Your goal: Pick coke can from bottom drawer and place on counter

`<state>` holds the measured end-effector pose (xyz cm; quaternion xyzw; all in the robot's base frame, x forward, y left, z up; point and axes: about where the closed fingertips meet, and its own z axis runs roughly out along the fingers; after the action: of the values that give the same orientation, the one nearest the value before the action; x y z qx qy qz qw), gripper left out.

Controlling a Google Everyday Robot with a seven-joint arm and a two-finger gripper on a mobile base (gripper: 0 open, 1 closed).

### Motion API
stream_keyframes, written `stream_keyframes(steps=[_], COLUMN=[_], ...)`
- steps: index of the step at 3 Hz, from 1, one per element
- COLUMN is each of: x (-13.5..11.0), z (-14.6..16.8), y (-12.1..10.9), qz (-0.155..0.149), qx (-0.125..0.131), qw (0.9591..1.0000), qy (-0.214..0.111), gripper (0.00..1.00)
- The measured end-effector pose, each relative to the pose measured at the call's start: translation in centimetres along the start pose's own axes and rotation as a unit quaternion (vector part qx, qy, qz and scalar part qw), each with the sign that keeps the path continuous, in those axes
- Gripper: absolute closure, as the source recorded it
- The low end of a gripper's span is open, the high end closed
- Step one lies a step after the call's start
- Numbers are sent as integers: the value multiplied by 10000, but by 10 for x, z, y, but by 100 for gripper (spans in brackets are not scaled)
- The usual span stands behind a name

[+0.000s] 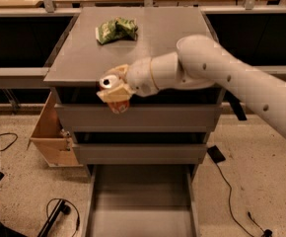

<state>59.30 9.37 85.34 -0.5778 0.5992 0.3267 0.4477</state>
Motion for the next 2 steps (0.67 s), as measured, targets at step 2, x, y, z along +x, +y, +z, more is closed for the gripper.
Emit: stream_keyframes(steps=[2], x=[-109], z=[-12], y=[-102], qz=[-86], qx=[526], qw=[9985], qy=[-98], gripper=[100])
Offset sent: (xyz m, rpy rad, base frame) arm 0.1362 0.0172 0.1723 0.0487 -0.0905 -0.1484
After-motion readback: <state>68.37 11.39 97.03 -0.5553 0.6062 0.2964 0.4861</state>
